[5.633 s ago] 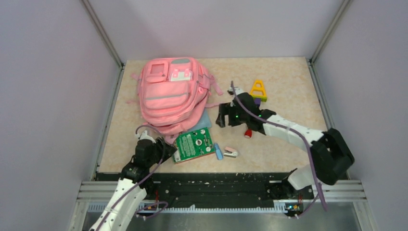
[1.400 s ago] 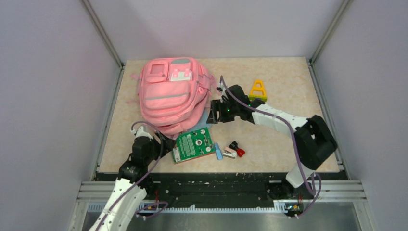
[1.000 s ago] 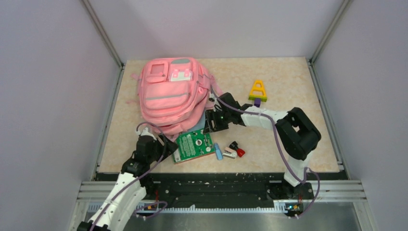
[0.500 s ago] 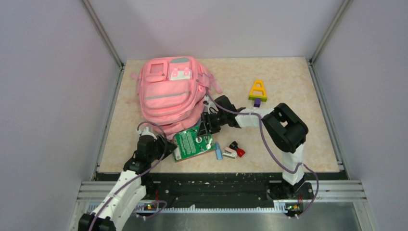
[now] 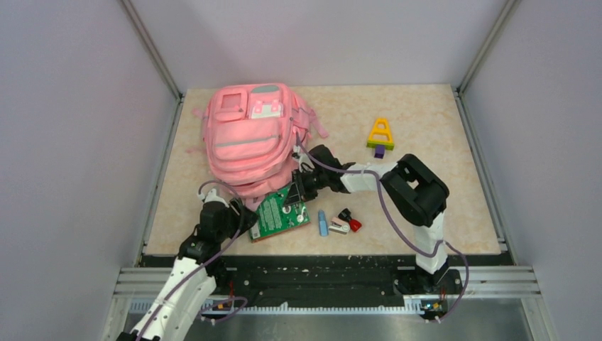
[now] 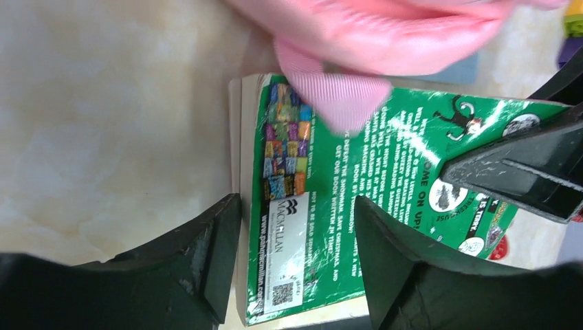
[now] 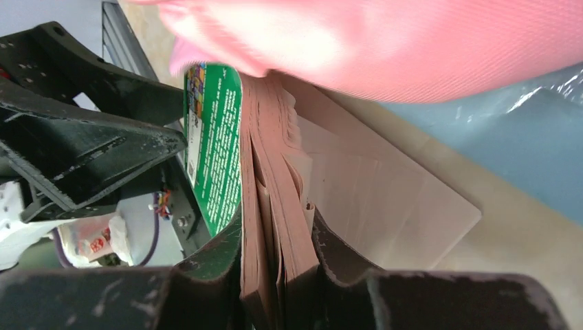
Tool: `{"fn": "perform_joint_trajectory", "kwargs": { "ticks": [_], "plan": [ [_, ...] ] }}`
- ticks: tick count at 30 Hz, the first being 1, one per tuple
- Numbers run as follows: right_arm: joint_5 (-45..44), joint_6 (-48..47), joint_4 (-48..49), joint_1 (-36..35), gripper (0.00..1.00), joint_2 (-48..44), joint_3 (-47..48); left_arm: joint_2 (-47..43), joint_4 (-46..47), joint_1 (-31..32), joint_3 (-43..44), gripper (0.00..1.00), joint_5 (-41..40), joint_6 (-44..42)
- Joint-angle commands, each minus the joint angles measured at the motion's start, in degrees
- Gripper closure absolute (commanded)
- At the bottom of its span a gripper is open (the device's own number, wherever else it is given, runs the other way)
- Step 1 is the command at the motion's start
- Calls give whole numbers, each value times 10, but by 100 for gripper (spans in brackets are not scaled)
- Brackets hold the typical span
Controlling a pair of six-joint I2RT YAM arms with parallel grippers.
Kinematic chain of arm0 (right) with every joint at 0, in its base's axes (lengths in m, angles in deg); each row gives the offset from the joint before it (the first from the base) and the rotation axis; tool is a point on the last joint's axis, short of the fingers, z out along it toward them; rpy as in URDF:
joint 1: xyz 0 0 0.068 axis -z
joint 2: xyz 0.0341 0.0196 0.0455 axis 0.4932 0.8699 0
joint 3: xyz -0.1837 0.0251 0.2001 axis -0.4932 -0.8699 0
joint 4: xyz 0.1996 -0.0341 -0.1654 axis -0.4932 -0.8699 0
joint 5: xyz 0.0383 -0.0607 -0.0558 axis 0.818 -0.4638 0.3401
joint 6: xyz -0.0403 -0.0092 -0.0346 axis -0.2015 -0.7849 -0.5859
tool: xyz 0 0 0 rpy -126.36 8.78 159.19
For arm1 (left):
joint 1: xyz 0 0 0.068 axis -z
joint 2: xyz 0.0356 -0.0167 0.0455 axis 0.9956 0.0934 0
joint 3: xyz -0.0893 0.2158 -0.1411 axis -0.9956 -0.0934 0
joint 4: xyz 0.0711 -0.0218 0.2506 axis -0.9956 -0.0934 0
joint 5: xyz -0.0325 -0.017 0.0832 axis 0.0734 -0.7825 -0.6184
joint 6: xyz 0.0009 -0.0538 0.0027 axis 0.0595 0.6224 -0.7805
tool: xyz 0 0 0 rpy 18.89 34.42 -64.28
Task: Pack the student bag
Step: Pick up the book from the center of the board.
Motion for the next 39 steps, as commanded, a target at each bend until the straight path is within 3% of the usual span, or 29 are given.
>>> {"fn": "perform_joint_trajectory", "kwargs": {
  "ticks": [1,8,14,17,21,25,34,36,39],
  "plan": [
    [-15,8,-46,-22,100,-114,43,-18,-12,5,127,34,-25,-44],
    [-41,3,-123,36,100,-262,1,99,7,6,265,32,-42,-181],
    [-78,-31,-212,144,100,-389,-26,198,143,38,274,31,-22,-242],
    [-83,-53,-250,208,100,-430,-37,244,170,103,288,34,-97,-308],
    [-72,-73,-277,266,100,-459,-57,293,217,206,292,27,-226,-417],
    [-63,-78,-288,282,100,-473,-67,334,237,224,294,19,-256,-464],
    [-48,-58,-273,282,100,-508,-100,436,249,229,309,15,-312,-520],
    [-47,-52,-269,282,100,-515,-108,456,248,229,316,22,-343,-529],
    [-34,-29,-244,282,100,-524,-132,477,245,229,336,48,-415,-512]
  ]
}}
